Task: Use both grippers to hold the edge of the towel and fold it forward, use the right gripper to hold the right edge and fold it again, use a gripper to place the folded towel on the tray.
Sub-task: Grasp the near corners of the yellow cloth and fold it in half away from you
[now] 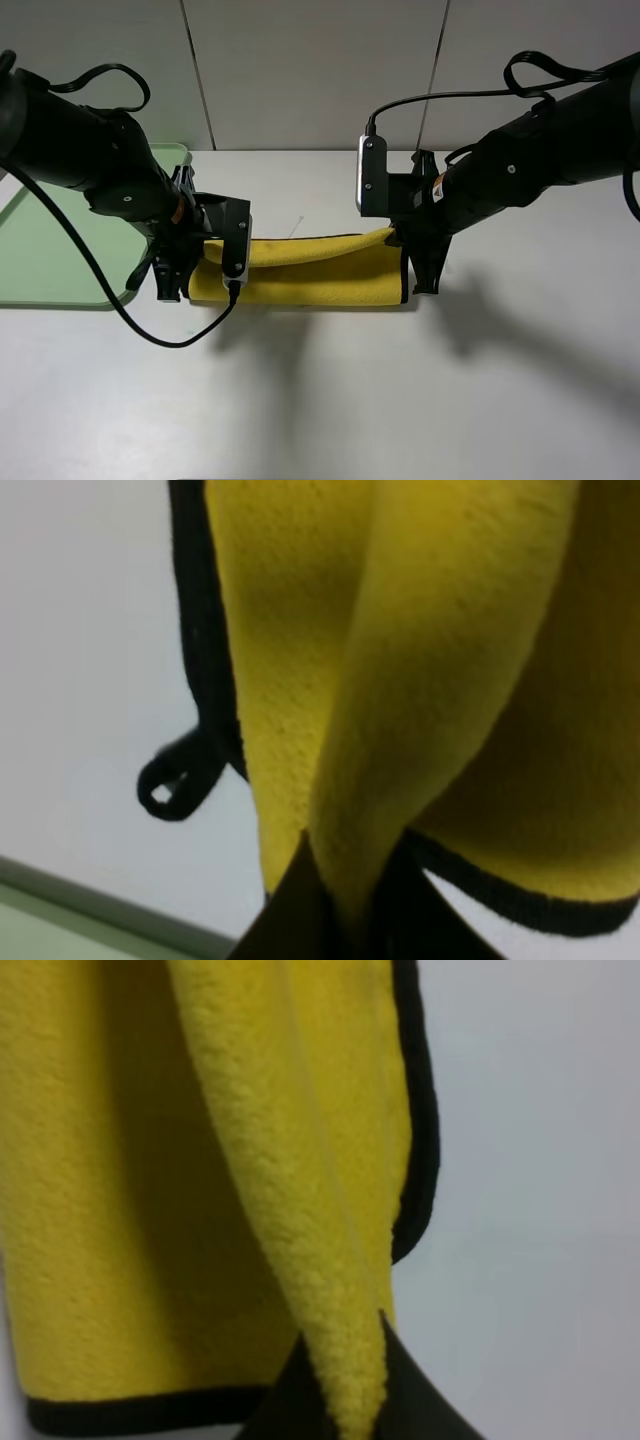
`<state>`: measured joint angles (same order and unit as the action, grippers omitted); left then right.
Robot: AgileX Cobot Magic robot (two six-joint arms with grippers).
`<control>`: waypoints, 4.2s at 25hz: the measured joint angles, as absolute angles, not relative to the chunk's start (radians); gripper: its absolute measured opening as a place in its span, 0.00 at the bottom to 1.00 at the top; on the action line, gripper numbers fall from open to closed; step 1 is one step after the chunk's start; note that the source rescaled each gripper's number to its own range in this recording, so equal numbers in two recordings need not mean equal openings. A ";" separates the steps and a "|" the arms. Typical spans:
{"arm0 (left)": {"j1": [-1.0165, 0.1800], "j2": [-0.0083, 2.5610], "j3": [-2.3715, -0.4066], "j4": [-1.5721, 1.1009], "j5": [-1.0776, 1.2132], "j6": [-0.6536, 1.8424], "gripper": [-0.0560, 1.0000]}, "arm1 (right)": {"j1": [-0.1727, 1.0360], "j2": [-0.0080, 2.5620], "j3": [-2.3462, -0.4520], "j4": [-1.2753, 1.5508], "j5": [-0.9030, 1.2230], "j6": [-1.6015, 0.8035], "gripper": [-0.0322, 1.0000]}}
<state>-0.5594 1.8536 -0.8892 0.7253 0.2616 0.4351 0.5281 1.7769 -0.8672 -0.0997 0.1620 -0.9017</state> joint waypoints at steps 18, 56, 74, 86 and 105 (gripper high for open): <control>-0.558 1.854 -0.889 0.728 0.200 0.412 0.99 | 0.528 1.777 -0.867 -0.103 0.065 -0.885 1.00; -0.558 1.854 -0.888 0.711 0.095 0.400 1.00 | 0.528 1.489 -0.867 -0.078 0.341 -0.452 1.00; -0.558 1.854 -0.888 0.709 -0.013 0.397 1.00 | 0.528 0.919 -0.867 0.028 0.782 -0.208 1.00; -0.558 1.854 -0.888 0.709 -0.013 0.397 1.00 | 0.528 0.327 -0.637 0.078 0.906 -0.128 1.00; -0.558 1.854 -0.888 0.702 -0.013 0.390 1.00 | 0.528 -0.006 -0.499 0.105 1.027 -0.099 1.00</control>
